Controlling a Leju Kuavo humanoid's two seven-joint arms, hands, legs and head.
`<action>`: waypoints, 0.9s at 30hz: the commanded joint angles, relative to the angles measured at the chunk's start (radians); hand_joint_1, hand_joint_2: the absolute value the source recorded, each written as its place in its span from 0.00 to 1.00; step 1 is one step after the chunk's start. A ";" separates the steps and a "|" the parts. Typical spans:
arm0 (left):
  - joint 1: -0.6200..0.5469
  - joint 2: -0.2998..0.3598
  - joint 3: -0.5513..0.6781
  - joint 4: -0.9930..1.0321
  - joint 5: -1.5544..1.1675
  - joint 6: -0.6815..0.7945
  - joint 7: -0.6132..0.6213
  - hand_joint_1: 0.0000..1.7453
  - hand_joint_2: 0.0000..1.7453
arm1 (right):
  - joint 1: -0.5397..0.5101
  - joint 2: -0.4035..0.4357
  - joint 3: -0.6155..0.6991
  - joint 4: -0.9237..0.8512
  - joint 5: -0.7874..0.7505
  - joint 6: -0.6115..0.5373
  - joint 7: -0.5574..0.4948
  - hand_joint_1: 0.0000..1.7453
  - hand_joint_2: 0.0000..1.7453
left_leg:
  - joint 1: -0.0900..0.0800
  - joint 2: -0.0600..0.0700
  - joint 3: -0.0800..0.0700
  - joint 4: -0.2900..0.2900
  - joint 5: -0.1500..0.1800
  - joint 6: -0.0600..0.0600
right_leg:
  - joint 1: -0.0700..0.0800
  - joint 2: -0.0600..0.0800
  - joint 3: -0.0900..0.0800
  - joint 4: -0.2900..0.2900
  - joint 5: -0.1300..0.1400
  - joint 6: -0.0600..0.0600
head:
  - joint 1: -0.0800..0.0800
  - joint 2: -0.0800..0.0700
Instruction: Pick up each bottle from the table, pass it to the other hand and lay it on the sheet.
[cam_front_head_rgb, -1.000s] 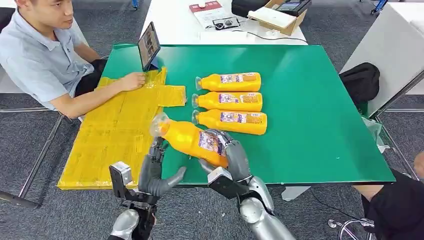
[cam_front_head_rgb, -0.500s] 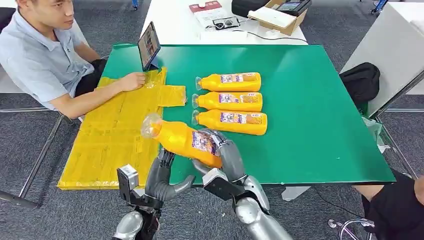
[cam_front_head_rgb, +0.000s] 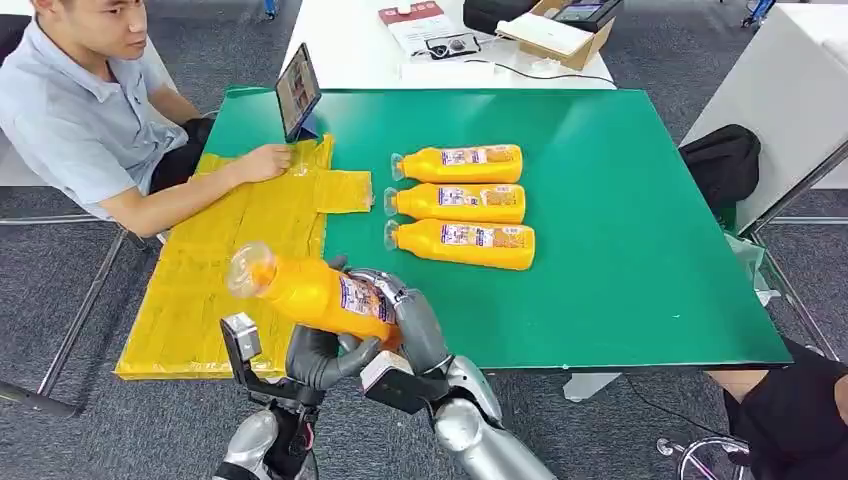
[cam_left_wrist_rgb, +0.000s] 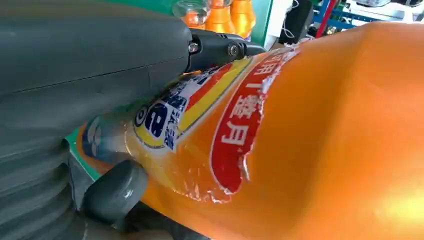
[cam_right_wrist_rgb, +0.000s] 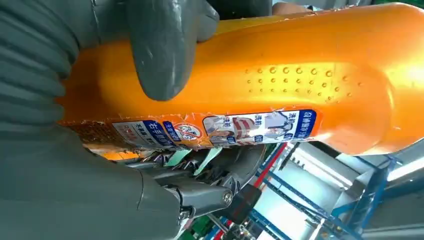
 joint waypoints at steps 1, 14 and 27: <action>-0.075 -0.014 -0.023 0.087 0.031 0.009 0.003 0.00 1.00 | -0.023 0.017 0.115 0.115 -0.011 0.023 -0.009 1.00 1.00 | 0.001 0.000 0.003 0.000 -0.001 -0.001 | 0.001 0.000 0.003 -0.001 -0.001 -0.002 | 0.000 0.000; -0.068 -0.003 -0.026 0.063 0.109 -0.052 -0.017 1.00 1.00 | -0.025 0.012 0.161 0.154 -0.046 0.024 -0.016 0.83 1.00 | 0.001 -0.002 0.003 0.000 -0.001 -0.001 | 0.001 -0.001 0.003 0.000 -0.001 -0.002 | 0.000 0.000; -0.062 -0.011 -0.005 0.058 0.182 -0.061 0.037 1.00 1.00 | -0.021 -0.015 0.170 0.096 0.031 -0.064 -0.012 0.00 0.00 | 0.001 -0.002 0.002 0.000 -0.001 -0.001 | 0.001 -0.002 0.003 -0.001 -0.001 -0.002 | 0.000 0.000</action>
